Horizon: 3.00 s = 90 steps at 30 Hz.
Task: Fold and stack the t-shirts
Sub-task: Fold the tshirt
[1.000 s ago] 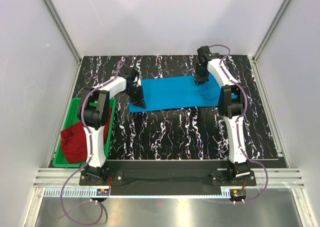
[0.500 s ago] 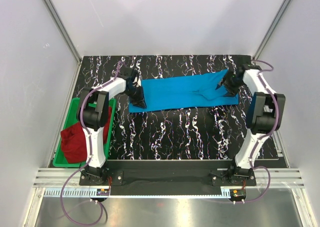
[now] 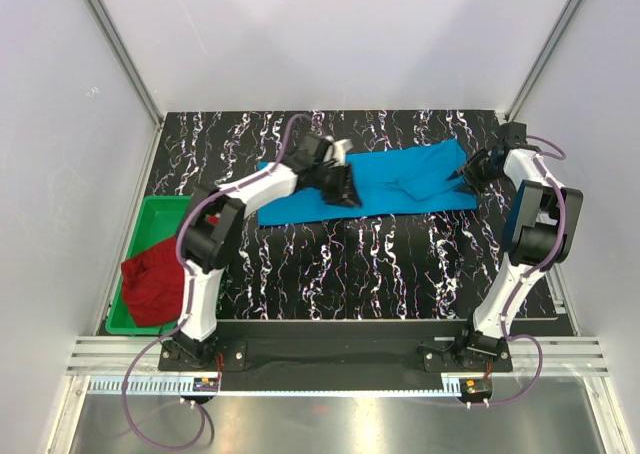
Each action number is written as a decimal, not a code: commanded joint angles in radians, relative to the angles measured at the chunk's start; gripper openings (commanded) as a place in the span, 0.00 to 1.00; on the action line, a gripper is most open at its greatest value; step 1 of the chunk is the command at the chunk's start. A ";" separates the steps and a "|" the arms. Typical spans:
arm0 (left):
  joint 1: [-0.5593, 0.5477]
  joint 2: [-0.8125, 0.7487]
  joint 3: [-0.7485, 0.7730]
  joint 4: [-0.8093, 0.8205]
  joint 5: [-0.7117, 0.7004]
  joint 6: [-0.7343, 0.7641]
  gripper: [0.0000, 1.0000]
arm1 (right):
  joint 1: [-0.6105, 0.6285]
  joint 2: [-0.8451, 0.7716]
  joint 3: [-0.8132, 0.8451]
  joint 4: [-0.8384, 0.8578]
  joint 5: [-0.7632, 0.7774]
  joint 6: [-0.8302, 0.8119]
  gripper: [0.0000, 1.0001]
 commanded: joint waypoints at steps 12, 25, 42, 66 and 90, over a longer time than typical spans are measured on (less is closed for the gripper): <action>-0.019 0.236 0.207 0.113 -0.047 -0.241 0.37 | -0.043 0.059 -0.050 0.076 0.072 -0.032 0.30; -0.088 0.106 0.126 0.329 0.076 -0.282 0.56 | -0.045 -0.108 -0.270 0.044 0.026 0.028 0.32; -0.224 0.286 0.195 0.607 -0.048 -0.574 0.51 | -0.062 -0.030 -0.027 -0.014 0.014 -0.103 0.63; -0.240 0.369 0.339 0.388 -0.211 -0.565 0.50 | -0.077 0.016 0.003 -0.014 -0.011 -0.106 0.63; -0.231 0.424 0.410 0.535 -0.114 -0.726 0.10 | -0.080 0.019 -0.078 0.035 -0.061 -0.076 0.49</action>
